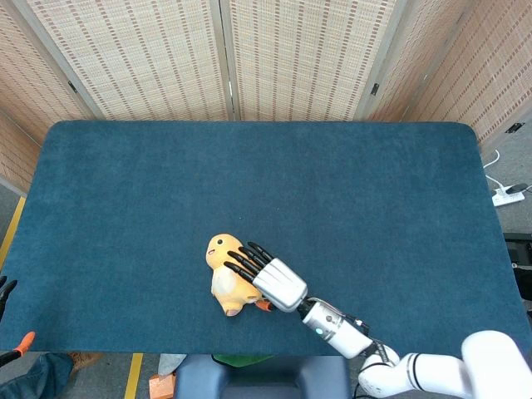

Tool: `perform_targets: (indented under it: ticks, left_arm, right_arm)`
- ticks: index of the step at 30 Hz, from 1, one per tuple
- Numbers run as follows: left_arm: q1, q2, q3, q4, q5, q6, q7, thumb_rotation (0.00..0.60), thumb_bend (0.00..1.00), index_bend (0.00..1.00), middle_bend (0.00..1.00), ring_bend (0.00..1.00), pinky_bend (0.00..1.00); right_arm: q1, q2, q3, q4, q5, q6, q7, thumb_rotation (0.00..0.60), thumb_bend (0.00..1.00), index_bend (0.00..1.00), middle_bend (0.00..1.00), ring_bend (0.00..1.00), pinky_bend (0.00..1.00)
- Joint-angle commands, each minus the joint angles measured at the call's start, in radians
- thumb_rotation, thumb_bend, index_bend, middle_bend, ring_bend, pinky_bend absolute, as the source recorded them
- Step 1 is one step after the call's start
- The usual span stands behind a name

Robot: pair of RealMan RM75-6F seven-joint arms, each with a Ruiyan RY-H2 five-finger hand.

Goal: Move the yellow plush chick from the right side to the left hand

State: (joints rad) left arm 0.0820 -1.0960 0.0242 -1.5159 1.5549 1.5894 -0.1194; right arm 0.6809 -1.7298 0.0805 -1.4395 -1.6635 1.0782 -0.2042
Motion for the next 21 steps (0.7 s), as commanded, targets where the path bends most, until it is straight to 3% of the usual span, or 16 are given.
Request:
perform_targets:
  ticks: [1,4,8,11,14,21]
  left_arm:
    - [-0.005,-0.013,0.002,0.001,0.025,0.012,0.011,0.6,0.28,0.0,0.0,0.0,0.21]
    - [-0.022,-0.03,0.012,0.008,0.086,0.021,0.031,0.6,0.28,0.0,0.0,0.0,0.22]
    - [-0.091,-0.042,0.034,-0.039,0.222,-0.02,0.132,0.6,0.27,0.0,0.0,0.0,0.23]
    - [-0.156,-0.045,0.034,-0.135,0.284,-0.104,0.253,0.6,0.26,0.0,0.0,0.0,0.2]
    - [-0.225,-0.08,0.011,-0.23,0.306,-0.213,0.387,0.6,0.25,0.0,0.0,0.0,0.18]
    - [-0.372,-0.247,-0.052,-0.322,0.279,-0.433,0.567,0.6,0.24,0.0,0.0,0.0,0.15]
  right_arm:
    - [-0.088,0.201,-0.099,-0.178,-0.059,0.112,0.067,0.6,0.04,0.0,0.0,0.0,0.0]
    - [-0.175,0.342,-0.18,-0.225,-0.123,0.251,0.117,0.6,0.04,0.0,0.0,0.0,0.0]
    - [-0.331,0.444,-0.274,-0.13,-0.16,0.448,0.143,0.6,0.04,0.0,0.0,0.0,0.0]
    - [-0.42,0.495,-0.309,-0.067,-0.145,0.552,0.219,0.6,0.04,0.0,0.0,0.0,0.0]
    - [-0.473,0.512,-0.287,0.005,-0.143,0.675,0.355,0.6,0.05,0.0,0.0,0.0,0.0]
    - [-0.52,0.569,-0.229,0.058,-0.117,0.8,0.567,0.6,0.05,0.0,0.0,0.0,0.0]
